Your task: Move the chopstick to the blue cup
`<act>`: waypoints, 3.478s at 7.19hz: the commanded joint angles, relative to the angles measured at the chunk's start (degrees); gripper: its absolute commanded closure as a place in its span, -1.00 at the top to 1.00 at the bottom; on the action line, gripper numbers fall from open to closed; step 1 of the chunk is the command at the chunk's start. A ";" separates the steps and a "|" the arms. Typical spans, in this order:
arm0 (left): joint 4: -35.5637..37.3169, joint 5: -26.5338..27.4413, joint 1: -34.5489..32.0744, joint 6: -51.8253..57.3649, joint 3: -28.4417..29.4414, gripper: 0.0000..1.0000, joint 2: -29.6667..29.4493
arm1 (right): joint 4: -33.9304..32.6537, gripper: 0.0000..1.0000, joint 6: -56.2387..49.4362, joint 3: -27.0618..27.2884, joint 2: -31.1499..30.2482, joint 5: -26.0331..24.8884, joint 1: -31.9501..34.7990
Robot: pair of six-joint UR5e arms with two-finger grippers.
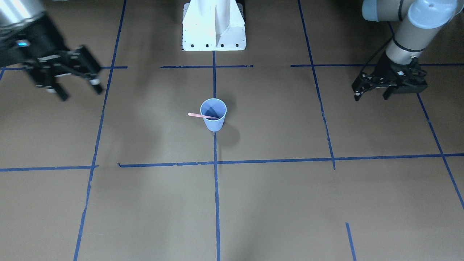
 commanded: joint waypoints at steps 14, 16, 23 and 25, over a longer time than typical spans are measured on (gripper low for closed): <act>19.95 -18.94 -35.81 53.38 13.24 1.00 5.07 | -14.57 1.00 -71.41 -27.03 -16.92 9.60 26.22; 19.95 -18.93 -35.81 53.64 13.32 1.00 5.16 | -14.48 1.00 -71.75 -27.03 -16.92 9.60 26.13; 19.86 -19.11 -35.81 53.64 13.23 1.00 5.25 | -6.71 1.00 -63.25 -28.16 -18.14 11.62 26.22; 19.86 -19.11 -35.81 53.64 13.23 1.00 5.25 | -5.70 1.00 -62.09 -28.52 -18.33 11.71 26.22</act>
